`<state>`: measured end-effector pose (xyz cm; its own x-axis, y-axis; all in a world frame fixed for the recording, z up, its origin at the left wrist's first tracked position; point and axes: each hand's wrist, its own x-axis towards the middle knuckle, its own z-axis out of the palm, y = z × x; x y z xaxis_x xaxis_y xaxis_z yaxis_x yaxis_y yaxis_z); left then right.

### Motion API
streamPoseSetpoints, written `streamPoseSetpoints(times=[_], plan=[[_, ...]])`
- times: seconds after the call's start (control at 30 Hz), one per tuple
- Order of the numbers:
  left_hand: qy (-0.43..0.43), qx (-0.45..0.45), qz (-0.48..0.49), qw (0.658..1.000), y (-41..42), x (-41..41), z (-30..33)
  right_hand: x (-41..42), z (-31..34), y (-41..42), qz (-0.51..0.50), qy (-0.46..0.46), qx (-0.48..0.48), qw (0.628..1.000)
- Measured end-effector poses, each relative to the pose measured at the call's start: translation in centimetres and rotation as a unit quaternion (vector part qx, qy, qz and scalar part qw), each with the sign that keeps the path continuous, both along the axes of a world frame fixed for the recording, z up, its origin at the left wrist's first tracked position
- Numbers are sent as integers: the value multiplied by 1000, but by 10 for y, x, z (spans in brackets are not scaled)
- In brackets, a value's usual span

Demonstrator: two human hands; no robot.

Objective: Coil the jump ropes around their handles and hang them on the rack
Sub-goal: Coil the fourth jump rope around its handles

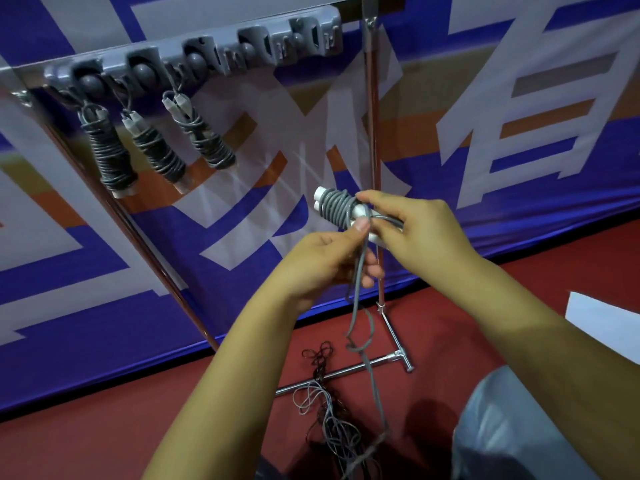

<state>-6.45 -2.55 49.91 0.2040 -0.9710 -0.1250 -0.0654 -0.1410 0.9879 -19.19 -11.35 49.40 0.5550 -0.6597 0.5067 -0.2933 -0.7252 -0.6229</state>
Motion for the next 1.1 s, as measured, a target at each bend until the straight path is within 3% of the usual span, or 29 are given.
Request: streamPoseSetpoints(times=[0.13, 0.37, 0.5, 0.67, 0.87, 1.03, 1.1], plan=[[23, -13, -12, 1000, 2, 7, -2, 0, -5, -1, 2, -1, 39, 999], [136, -36, -65, 988, 14, 5, -4, -2, -9, -7, 66, -131, 265, 953], [132, -54, -61, 988, 21, 5, -9, -4, -8, 0, 117, -151, 288, 938], [151, -38, -11, 988, 24, -2, -8, -4, -12, 7, 113, -144, 258, 949], [16, -46, 32, 998, 28, -5, -4, -6, -10, 15, 92, -141, 228, 959], [-145, -50, 83, 985, 28, -4, -2, -7, -11, 17, 79, -147, 233, 958], [-158, -48, 94, 982, 29, -4, -4, -7, -10, 21, 82, -168, 250, 950]])
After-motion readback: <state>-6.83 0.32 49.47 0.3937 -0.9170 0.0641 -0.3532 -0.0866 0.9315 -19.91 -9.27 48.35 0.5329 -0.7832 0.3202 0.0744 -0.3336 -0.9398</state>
